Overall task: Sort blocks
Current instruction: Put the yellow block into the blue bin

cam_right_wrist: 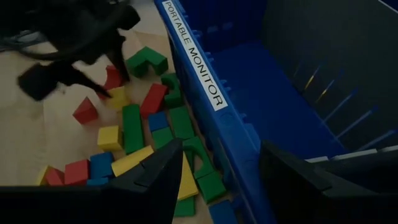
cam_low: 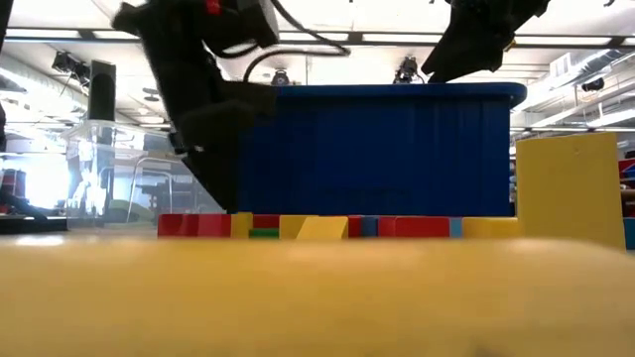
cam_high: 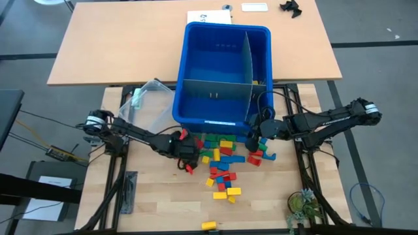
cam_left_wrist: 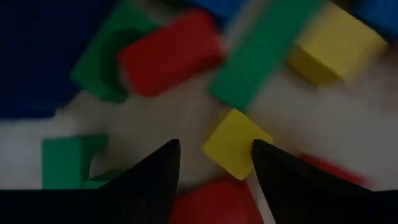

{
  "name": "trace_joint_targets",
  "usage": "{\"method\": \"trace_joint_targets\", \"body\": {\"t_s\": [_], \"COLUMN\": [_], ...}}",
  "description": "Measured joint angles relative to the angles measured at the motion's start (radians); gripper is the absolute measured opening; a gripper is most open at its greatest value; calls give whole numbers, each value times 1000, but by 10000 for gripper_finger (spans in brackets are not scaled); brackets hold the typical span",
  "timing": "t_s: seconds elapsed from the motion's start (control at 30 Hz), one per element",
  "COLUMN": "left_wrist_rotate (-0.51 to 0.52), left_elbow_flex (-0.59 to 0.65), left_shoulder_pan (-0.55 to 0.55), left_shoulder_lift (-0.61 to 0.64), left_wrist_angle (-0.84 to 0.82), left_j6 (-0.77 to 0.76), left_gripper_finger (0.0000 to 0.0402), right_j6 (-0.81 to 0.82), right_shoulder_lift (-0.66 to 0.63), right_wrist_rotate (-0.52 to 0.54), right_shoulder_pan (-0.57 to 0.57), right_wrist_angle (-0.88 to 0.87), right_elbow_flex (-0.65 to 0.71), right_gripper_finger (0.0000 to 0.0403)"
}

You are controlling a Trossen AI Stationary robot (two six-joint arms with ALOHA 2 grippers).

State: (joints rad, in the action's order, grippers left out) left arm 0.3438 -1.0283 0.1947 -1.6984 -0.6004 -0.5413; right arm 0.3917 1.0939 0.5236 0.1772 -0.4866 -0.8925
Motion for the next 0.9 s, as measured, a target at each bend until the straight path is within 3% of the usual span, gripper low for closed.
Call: {"method": "trace_joint_targets", "body": {"t_s": [0.2, 0.43, 0.6, 0.9], "left_wrist_rotate": [-49, -124, -41, -93], "left_elbow_flex": [0, 0, -2, 21], "left_shoulder_pan": [-20, -47, -45, -97], "left_shoulder_lift": [0, -3, -9, -9], "left_wrist_angle": [32, 41, 45, 85], "left_j6": [328, 545, 525, 459], "left_gripper_finger": [214, 214, 214, 214], "right_j6": [-3, -7, -2, 8], "right_shoulder_lift": [0, 0, 0, 0], "right_wrist_rotate": [-2, -3, -5, -14], "right_shoulder_pan": [0, 0, 1, 4], "right_wrist_angle": [0, 0, -1, 0], "right_elbow_flex": [0, 0, 0, -1], "right_gripper_finger": [205, 202, 201, 200]}}
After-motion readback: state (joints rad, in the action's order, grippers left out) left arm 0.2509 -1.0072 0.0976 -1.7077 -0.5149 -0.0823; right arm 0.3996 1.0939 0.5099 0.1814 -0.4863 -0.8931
